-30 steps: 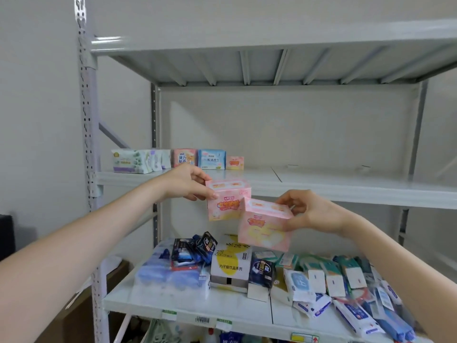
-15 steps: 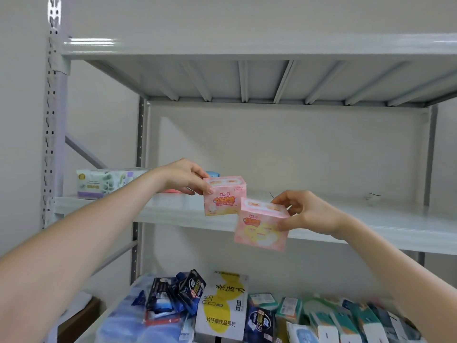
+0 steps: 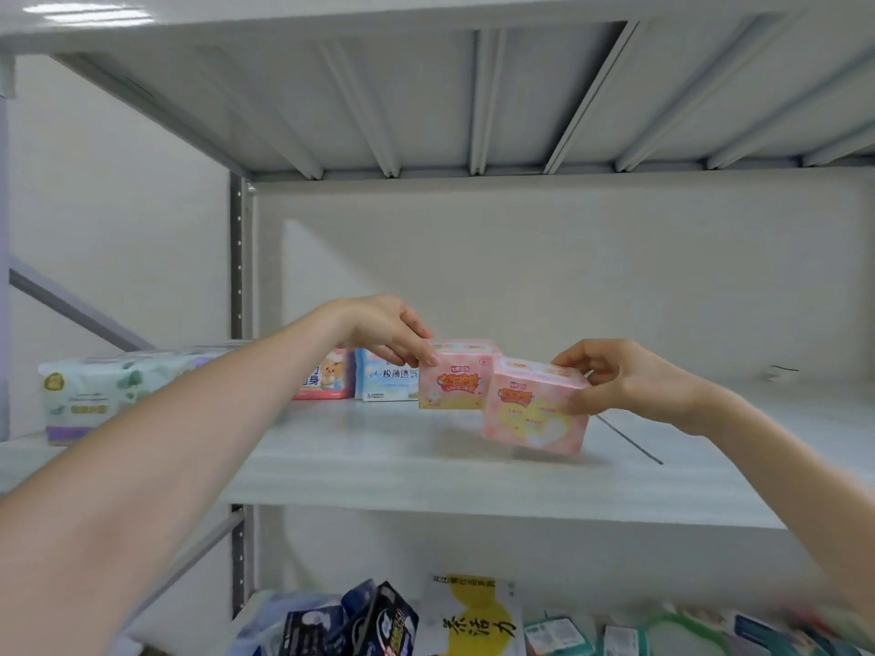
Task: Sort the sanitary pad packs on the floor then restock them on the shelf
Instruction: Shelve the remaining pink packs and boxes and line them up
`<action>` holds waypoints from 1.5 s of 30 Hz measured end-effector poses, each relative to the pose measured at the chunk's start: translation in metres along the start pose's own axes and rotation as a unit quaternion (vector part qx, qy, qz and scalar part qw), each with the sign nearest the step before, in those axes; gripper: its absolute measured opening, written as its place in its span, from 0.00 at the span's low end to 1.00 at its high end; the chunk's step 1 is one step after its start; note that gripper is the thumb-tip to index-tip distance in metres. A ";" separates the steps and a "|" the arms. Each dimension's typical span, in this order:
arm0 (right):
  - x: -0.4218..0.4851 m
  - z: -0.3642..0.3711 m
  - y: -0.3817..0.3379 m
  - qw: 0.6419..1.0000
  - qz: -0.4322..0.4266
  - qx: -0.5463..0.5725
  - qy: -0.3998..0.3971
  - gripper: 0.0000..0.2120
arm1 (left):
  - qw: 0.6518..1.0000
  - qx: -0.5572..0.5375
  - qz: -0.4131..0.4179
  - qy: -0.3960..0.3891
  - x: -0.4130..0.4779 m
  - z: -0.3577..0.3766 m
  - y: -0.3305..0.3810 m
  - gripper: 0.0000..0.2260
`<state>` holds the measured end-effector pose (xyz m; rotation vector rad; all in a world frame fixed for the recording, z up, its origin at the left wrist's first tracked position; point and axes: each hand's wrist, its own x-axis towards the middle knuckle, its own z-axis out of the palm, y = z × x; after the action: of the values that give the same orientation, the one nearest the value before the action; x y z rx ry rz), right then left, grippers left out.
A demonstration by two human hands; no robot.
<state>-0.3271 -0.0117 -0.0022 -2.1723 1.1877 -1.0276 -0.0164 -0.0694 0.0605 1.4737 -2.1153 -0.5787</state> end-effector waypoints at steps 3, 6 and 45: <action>0.028 -0.003 0.013 1.000 0.006 -0.013 -0.006 0.21 | 1.000 0.019 0.008 -0.008 0.037 -0.003 -0.011 0.23; 0.057 -0.007 0.027 1.000 0.012 -0.027 -0.010 0.20 | 0.999 0.048 0.017 -0.004 0.069 -0.008 -0.017 0.23; 0.160 0.038 0.054 0.993 0.093 0.034 -0.067 0.36 | 0.955 0.282 0.025 -0.089 0.104 0.012 -0.059 0.48</action>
<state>-0.2693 -0.1752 0.0002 -2.0016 1.2461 -0.8201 -0.0111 -0.1861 0.0325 1.6990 -2.5944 -0.0792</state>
